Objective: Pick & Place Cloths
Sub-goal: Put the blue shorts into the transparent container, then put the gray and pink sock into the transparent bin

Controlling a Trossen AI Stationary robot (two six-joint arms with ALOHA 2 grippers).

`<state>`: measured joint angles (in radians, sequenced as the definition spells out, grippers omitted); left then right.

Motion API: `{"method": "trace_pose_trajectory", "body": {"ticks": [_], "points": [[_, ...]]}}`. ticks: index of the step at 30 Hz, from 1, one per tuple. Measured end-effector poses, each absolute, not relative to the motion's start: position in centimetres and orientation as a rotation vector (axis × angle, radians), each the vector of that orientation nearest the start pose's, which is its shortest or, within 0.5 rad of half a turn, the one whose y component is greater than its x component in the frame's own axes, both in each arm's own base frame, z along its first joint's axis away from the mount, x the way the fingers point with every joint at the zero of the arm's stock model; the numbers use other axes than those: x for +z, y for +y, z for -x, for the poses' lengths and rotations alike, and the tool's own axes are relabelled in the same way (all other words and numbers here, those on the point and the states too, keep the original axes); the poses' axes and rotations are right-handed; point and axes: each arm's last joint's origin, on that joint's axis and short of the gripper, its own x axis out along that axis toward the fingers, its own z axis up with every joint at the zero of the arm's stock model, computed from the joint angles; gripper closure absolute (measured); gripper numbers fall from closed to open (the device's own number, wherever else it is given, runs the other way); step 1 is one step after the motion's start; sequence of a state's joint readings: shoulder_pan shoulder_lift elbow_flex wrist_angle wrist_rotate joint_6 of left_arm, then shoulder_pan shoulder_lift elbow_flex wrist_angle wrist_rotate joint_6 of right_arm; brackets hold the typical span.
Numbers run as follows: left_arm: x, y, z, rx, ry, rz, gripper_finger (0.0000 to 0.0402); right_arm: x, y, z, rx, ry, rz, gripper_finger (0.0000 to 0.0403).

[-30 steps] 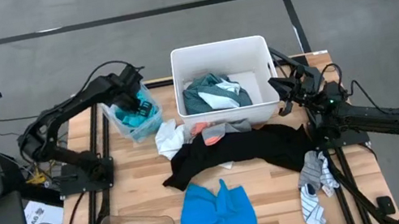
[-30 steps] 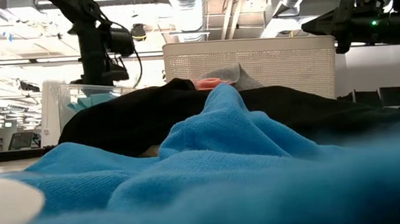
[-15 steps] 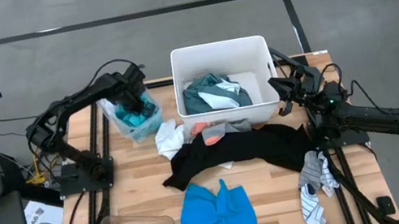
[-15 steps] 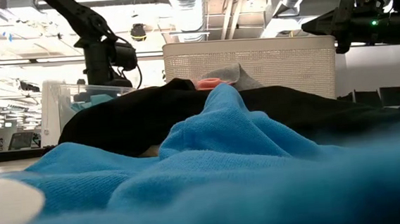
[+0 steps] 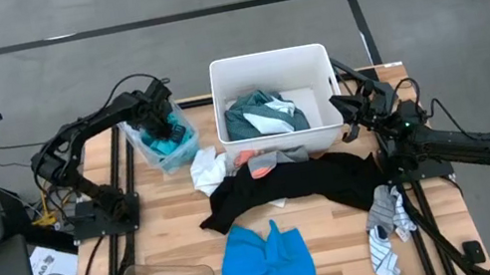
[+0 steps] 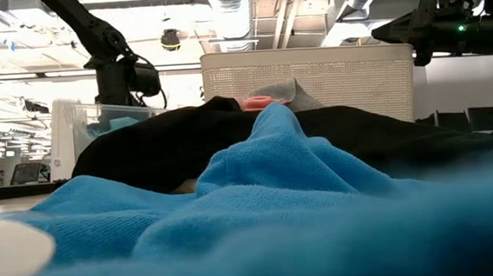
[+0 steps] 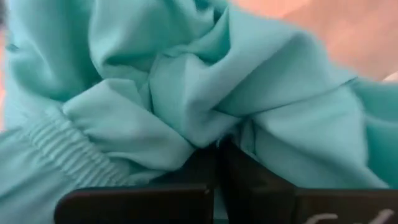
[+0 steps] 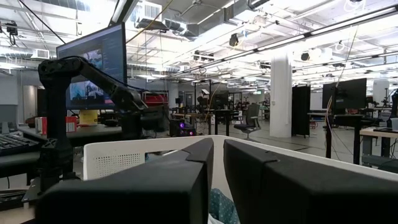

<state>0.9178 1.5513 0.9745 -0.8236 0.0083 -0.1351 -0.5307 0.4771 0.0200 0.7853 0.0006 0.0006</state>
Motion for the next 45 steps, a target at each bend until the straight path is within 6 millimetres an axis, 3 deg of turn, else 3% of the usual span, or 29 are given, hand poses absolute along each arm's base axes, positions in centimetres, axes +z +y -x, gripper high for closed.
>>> {"method": "trace_pose_trajectory", "body": {"ticks": [8,19,25,31,37,40,45], "points": [[16.0,20.2,-15.7,0.804,1.234,0.786,0.0401,20.2,-6.2,-10.6,-0.526,-0.32,0.086,0.0365],[16.1,20.1,-15.5,0.83,1.234,0.78,0.0397,20.2,-6.2,-10.6,-0.526,-0.321,0.086,0.0365],[19.1,19.1,-15.1,0.781,1.131,0.682,0.0335,20.2,-6.2,-10.6,-0.526,-0.321,0.087,0.0365],[22.9,17.6,-13.9,0.811,0.962,0.611,0.0225,20.2,-6.2,-10.6,-0.526,-0.32,0.086,0.0365],[25.5,16.1,-12.8,0.884,0.795,0.669,0.0127,20.1,-6.2,-10.6,-0.526,-0.32,0.087,0.0365],[26.6,15.3,-12.2,0.902,0.709,0.697,0.0108,20.2,-6.2,-10.6,-0.526,-0.32,0.087,0.0365],[29.6,13.4,-11.3,0.802,0.546,0.707,0.0109,20.2,-6.2,-10.6,-0.526,-0.32,0.087,0.0365]]}}
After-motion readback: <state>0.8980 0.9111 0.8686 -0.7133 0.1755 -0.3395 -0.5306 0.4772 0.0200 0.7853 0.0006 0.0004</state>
